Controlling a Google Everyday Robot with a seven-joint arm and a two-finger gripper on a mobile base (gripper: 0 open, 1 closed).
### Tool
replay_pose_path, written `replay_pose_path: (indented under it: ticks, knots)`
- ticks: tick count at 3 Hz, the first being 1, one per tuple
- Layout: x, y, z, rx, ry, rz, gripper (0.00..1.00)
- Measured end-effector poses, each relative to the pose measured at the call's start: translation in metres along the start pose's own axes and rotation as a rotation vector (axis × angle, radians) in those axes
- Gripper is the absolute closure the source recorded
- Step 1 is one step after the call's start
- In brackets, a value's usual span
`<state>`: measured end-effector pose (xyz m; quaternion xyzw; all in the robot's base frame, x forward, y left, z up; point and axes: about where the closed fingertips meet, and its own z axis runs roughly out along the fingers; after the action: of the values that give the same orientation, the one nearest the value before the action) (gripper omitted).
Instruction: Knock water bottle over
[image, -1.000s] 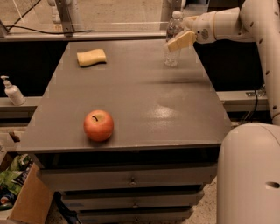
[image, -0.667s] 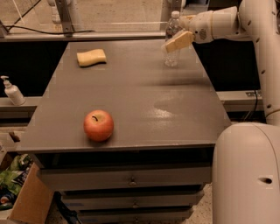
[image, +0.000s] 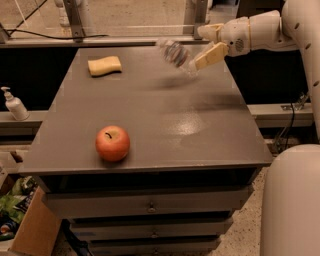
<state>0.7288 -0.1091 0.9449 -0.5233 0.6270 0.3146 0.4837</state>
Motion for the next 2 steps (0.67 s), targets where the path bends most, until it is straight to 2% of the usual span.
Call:
replay_pose_path:
  ticks: [1,2]
  knots:
    - [0.001,0.028,-0.012,-0.055,0.011,-0.001,0.0]
    - [0.003,0.045,-0.016,-0.09,0.024,-0.012,0.0]
